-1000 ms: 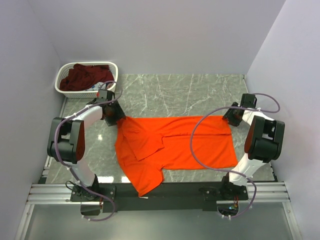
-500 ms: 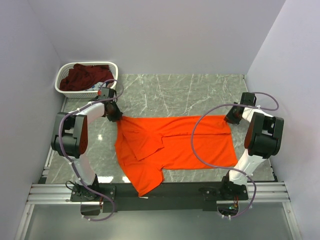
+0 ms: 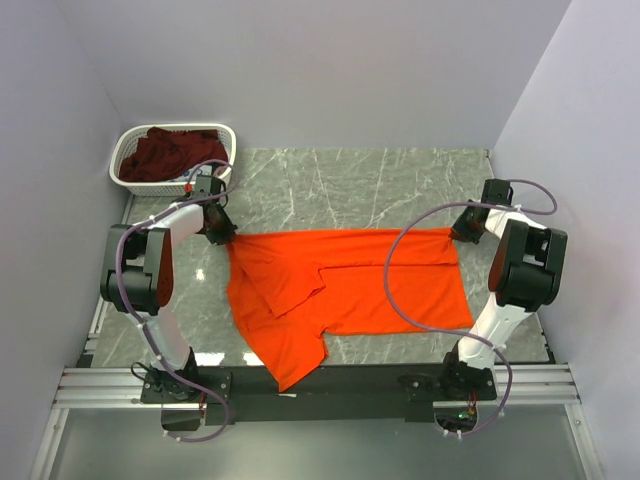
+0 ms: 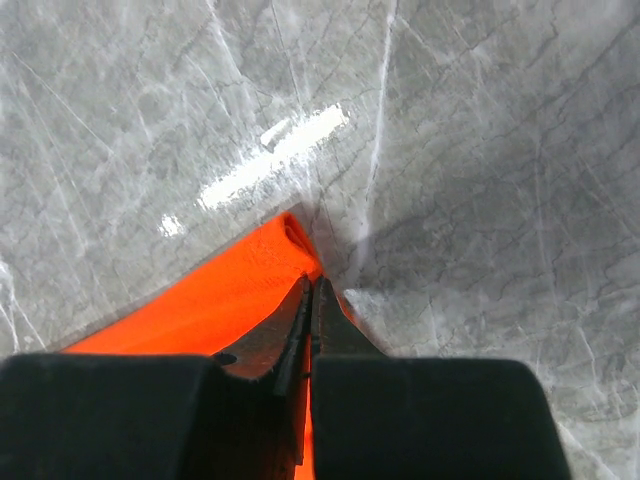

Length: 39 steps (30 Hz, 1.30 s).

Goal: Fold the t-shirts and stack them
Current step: Fold the tshirt

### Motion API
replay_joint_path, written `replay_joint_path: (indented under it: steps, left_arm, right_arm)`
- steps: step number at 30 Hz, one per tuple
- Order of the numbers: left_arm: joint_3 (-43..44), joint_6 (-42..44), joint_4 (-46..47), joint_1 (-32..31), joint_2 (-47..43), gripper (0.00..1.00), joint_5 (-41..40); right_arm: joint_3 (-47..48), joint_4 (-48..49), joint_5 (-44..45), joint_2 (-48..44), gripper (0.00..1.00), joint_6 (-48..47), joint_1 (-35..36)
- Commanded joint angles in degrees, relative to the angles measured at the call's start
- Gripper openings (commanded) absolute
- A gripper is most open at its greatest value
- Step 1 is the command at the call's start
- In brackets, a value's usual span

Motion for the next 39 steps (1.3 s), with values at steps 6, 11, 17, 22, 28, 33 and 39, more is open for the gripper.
replay_joint_path:
  steps: [6, 11, 17, 22, 28, 33, 39]
  left_arm:
    - [2.8, 1.0, 2.1, 1.2, 0.8, 0.30, -0.8]
    - [5.2, 1.3, 0.3, 1.2, -1.4, 0.57, -0.9]
    - [4.1, 0.4, -3.6, 1.1, -10.2, 0.83, -3.0]
    - [1.5, -2.4, -7.9, 0.0, -17.0, 0.81, -6.3]
    - [-3.8, -4.3, -2.4, -6.4, -20.8, 0.66, -0.7]
    - [-6.6, -6.6, 2.9, -9.0, -14.9, 0.53, 2.5]
    - [-8.9, -9.2, 4.1, -8.5, -8.5, 0.41, 0.0]
  right_arm:
    - [4.9, 1.0, 0.4, 2.4, 0.11, 0.2, -0.5]
    - [4.4, 0.6, -0.7, -0.4, 0.37, 1.2, 0.1]
    - [-0.2, 0.3, 0.2, -9.4, 0.45, 3.8, 0.9]
    - [-6.0, 0.8, -3.2, -16.2, 0.44, 6.0, 1.7]
    - [-13.3, 4.6, -8.7, -19.0, 0.38, 9.3, 3.2]
    - [-16.8, 7.3, -9.2, -17.5, 0.36, 11.4, 3.2]
    - [-17.9, 7.0, -5.2, -14.4, 0.34, 11.1, 2.8]
